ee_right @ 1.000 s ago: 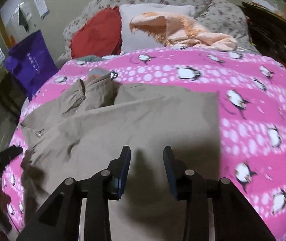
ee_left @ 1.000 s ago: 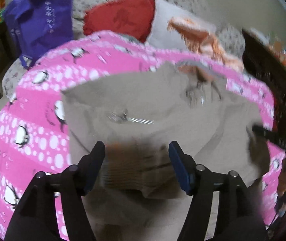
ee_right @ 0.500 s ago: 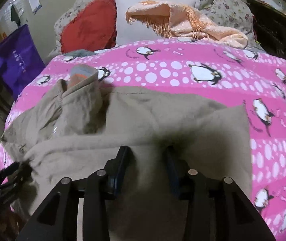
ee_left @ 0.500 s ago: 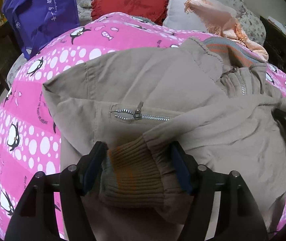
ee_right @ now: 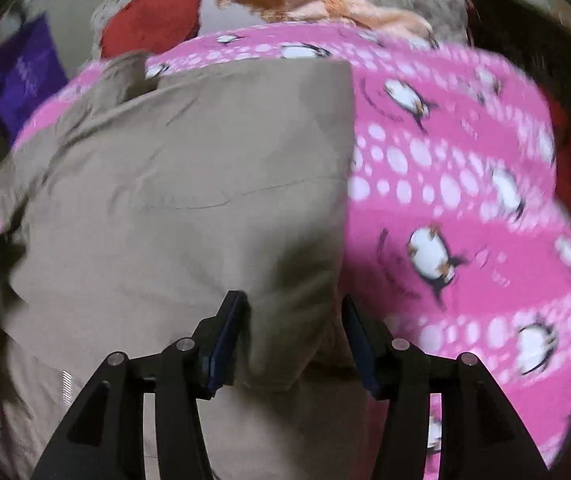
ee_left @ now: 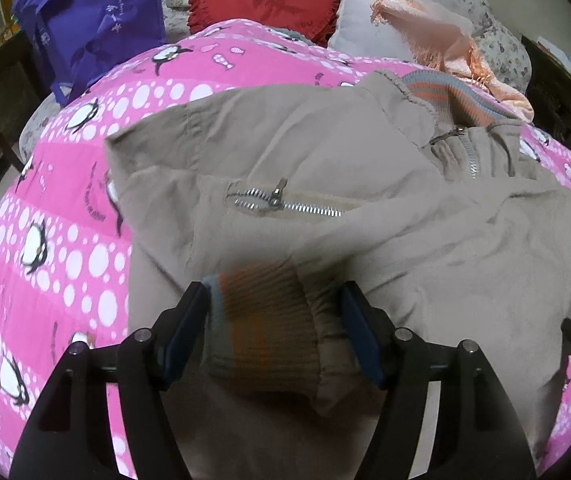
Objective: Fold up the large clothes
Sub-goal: 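Fold the collar section of the jacket down over the body with the right gripper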
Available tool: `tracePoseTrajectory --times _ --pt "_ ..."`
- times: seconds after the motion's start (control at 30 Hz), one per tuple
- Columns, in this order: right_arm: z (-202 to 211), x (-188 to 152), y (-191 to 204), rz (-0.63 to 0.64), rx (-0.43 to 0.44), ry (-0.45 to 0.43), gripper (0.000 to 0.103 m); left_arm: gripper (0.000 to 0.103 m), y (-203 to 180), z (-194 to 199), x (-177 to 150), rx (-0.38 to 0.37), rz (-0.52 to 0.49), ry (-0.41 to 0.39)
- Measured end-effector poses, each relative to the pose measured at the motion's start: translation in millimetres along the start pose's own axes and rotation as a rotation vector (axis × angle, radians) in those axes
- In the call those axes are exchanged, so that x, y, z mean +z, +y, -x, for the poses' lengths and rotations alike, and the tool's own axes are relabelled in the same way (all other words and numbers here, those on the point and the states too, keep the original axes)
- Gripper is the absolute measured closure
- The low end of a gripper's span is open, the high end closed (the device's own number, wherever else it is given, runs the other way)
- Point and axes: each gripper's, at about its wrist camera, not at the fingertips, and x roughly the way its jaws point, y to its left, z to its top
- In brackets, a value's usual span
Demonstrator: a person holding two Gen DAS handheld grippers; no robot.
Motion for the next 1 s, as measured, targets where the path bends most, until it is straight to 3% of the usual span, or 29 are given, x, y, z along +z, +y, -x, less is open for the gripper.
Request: tracePoseTrajectory --times 0.1,0.3,0.43,0.53,0.63,1.0 --pt "22 -2 -6 -0.035 0.046 -0.032 0.05 0.035 12 18 -9 -0.038 0.015 0.008" --pt "68 -31 -12 0.035 0.021 -0.062 0.036 0.034 40 61 -43 -0.054 -0.018 0.004" --pt "69 -57 -17 0.081 0.004 -0.062 0.03 0.033 51 73 -80 -0.065 -0.048 0.048" --pt "57 -74 -25 0.039 -0.036 -0.012 0.03 0.032 59 80 -104 -0.085 -0.051 0.083" --pt "53 -88 -29 -0.027 0.069 0.024 0.03 0.033 69 89 -132 -0.094 -0.057 0.104" --pt "59 -149 -20 0.037 0.072 0.126 0.028 0.033 81 100 -184 -0.102 -0.066 0.171"
